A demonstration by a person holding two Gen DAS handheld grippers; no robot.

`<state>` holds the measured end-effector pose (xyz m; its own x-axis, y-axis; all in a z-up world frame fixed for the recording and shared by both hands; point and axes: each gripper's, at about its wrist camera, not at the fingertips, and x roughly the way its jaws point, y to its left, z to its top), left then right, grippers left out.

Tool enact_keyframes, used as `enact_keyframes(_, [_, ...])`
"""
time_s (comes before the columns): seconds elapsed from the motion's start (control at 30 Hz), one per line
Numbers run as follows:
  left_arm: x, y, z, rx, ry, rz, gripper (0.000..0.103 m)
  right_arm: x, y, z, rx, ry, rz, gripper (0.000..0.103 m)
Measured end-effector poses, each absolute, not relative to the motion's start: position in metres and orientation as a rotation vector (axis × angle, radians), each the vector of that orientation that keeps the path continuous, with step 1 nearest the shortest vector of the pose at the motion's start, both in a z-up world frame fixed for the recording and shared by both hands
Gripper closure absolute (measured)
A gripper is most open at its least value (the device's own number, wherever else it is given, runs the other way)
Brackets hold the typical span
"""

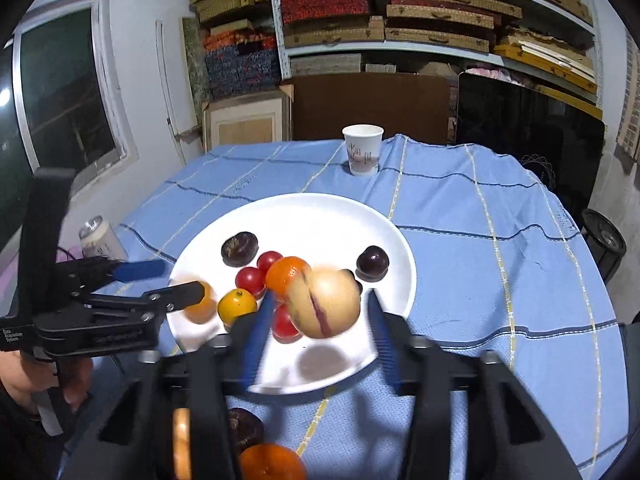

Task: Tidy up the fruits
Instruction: 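Lower the pepino and orange tomato onto the plate and open both grippers, then grasp a large pale orange fruit with the left gripper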

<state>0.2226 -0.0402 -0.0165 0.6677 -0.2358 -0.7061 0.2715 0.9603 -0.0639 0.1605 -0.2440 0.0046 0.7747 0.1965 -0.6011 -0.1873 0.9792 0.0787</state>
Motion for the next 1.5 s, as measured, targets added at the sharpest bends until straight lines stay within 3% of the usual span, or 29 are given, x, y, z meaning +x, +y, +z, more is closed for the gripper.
enact_keyframes(0.23, [0.15,-0.034,-0.016,0.166,0.769,-0.372,0.016,0.092,-0.258,-0.007,0.088,0.656,0.258,0.043])
enact_keyframes(0.5, [0.07,-0.042,-0.05,0.328,0.773,-0.463,0.016,0.04,-0.274,-0.046,0.184,0.683,0.233,0.043])
enact_keyframes(0.63, [0.073,-0.046,-0.06,0.33,0.813,-0.449,0.027,0.034,-0.273,-0.046,0.2,0.684,0.231,0.043])
enact_keyframes(0.93, [0.084,-0.06,-0.068,0.285,0.859,-0.489,0.04,0.03,-0.264,-0.044,0.139,0.673,0.213,0.043])
enact_keyframes(1.03, [0.093,-0.061,-0.081,0.25,0.94,-0.52,0.059,0.028,-0.265,-0.044,0.136,0.672,0.209,0.043])
enact_keyframes(1.5, [0.082,-0.03,-0.061,0.113,0.839,-0.485,0.061,0.028,-0.258,-0.044,0.092,0.68,0.188,0.043])
